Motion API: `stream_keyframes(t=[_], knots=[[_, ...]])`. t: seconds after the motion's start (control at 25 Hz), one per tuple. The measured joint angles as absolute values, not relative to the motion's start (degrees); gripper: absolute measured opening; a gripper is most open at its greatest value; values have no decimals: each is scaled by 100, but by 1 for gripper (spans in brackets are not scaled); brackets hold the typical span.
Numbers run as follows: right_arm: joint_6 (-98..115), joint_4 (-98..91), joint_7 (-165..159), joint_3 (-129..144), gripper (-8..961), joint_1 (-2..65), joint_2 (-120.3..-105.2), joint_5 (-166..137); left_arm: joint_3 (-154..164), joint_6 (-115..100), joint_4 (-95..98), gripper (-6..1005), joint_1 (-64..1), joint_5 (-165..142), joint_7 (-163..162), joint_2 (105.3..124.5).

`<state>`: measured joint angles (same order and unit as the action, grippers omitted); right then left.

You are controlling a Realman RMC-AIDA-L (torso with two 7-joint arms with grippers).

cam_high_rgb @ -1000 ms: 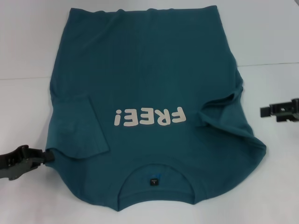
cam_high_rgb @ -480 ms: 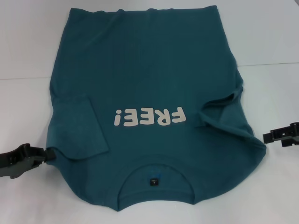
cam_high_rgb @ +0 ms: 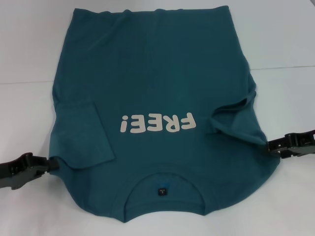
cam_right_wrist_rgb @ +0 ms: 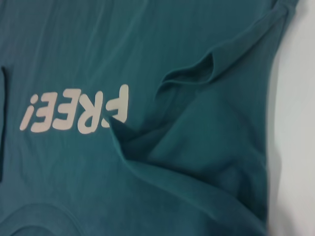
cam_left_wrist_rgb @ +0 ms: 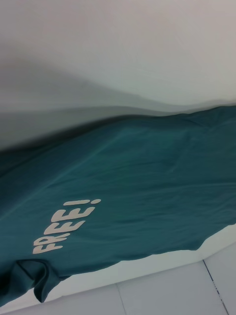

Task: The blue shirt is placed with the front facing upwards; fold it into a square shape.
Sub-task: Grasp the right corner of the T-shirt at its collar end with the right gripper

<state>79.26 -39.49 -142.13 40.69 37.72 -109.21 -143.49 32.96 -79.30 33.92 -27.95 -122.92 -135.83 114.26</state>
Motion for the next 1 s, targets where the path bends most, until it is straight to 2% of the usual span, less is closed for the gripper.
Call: stream_keyframes(t=[0.4,0.8,0.92,1.0], knots=[[7698,-3854,-14443,4075,695,3989,-11053,-14864,3292,-7889,3392,23,-2815,-12294,-13579,11426],[7657,-3849,-14562,4088,613,4044,-11065,-15114,3268,-7889,3392,21,-2820,-12270,-13579,11427],[7655,-3849,-14563,4114,414,4044,-11065,-15117,3263,-7888,3392,22,-2816,-12264,-13579,11430],[7655,-3849,-14558,4152,315,4044,-11066,-15117,3261,-7885,3392,22,-2811,-12263,-13579,11431]])
